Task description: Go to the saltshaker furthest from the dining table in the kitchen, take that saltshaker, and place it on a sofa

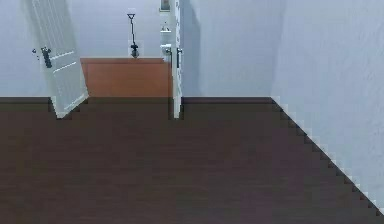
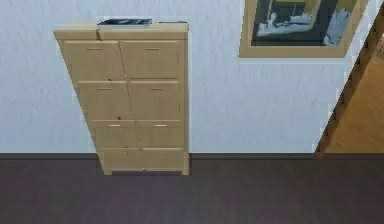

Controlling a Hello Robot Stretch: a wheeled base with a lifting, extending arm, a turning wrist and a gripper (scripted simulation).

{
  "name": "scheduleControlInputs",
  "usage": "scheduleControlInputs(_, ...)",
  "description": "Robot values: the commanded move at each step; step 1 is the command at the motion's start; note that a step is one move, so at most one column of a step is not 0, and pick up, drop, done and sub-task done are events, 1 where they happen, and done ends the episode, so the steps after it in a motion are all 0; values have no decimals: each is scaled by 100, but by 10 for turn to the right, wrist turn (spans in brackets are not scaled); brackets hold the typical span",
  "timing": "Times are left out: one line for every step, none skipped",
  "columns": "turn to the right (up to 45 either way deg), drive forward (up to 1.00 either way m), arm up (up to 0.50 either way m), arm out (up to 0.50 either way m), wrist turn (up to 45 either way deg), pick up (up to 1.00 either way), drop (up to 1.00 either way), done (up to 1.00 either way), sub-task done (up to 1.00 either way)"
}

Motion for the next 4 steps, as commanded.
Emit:
scheduleControlInputs(450,0,0,0,0,0,0,0,0)
scheduleControlInputs(60,0,0,0,0,0,0,0,0)
scheduleControlInputs(0,5,0,0,0,0,0,0,0)
scheduleControlInputs(450,0,0,0,0,0,0,0,0)
